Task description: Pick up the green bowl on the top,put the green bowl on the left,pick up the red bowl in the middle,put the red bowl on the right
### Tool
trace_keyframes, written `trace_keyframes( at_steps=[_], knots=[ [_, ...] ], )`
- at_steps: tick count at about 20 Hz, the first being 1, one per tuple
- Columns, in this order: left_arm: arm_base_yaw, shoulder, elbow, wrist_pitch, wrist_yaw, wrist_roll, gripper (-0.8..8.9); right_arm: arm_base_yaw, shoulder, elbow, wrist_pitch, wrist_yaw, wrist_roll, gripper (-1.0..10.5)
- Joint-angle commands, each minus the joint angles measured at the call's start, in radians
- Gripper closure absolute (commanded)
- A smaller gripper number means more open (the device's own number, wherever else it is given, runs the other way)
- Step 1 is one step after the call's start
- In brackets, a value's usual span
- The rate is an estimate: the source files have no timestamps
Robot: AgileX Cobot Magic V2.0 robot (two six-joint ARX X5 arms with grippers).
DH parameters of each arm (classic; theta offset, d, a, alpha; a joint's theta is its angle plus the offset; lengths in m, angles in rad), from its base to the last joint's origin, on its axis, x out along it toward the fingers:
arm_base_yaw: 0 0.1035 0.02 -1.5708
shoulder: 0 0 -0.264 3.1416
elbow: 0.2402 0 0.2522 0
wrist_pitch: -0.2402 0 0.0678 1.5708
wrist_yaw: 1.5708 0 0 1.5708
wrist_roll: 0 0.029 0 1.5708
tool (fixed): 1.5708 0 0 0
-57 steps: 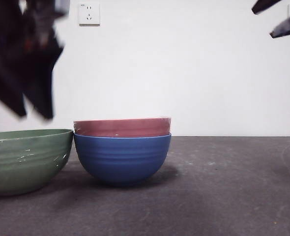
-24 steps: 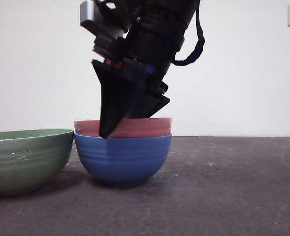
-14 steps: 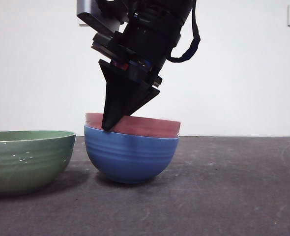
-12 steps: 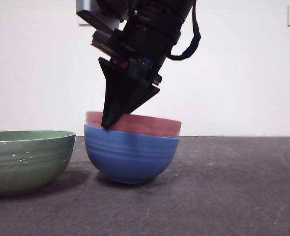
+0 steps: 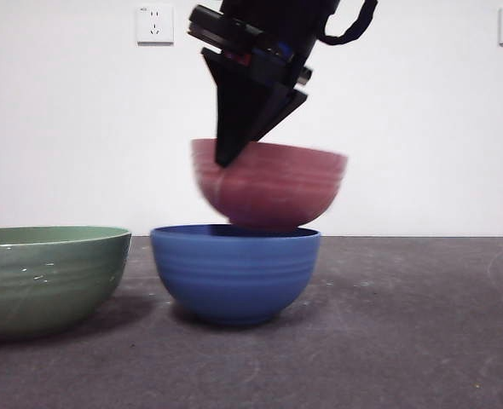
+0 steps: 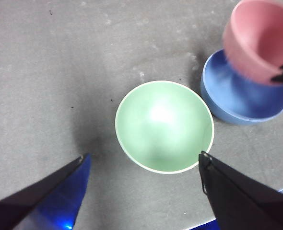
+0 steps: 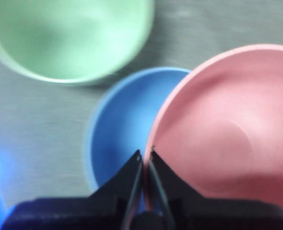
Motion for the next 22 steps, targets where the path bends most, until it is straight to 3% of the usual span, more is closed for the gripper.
trace_keyframes(
  at_steps=[1,2,6,9,14,16,22],
  knots=[
    [0.002,-0.001,-0.005,0.028,-0.001,0.011,4.38,-0.005,-0.058,-0.008,-0.024,0.122,0.056,9.6],
    [0.002,-0.001,-0.005,0.046,-0.001,0.011,4.38,-0.014,-0.098,-0.008,-0.056,0.164,0.081,9.6],
    [0.002,0.0,-0.005,0.082,-0.001,0.01,4.38,-0.105,-0.226,-0.026,-0.21,0.165,0.179,9.6],
    [0.002,0.0,-0.005,0.09,0.0,0.01,4.38,-0.179,-0.302,-0.131,-0.209,0.163,0.227,9.6],
    [0.002,0.0,-0.005,0.097,0.002,0.01,4.38,-0.21,-0.317,-0.357,-0.025,0.142,0.299,9.6],
    [0.002,0.0,-0.005,0.097,0.002,0.01,4.38,-0.209,-0.294,-0.415,0.081,0.05,0.32,9.6],
    [0.002,0.0,-0.005,0.096,0.002,0.009,4.38,-0.208,-0.176,-0.43,0.161,-0.013,0.325,9.6]
  ],
)
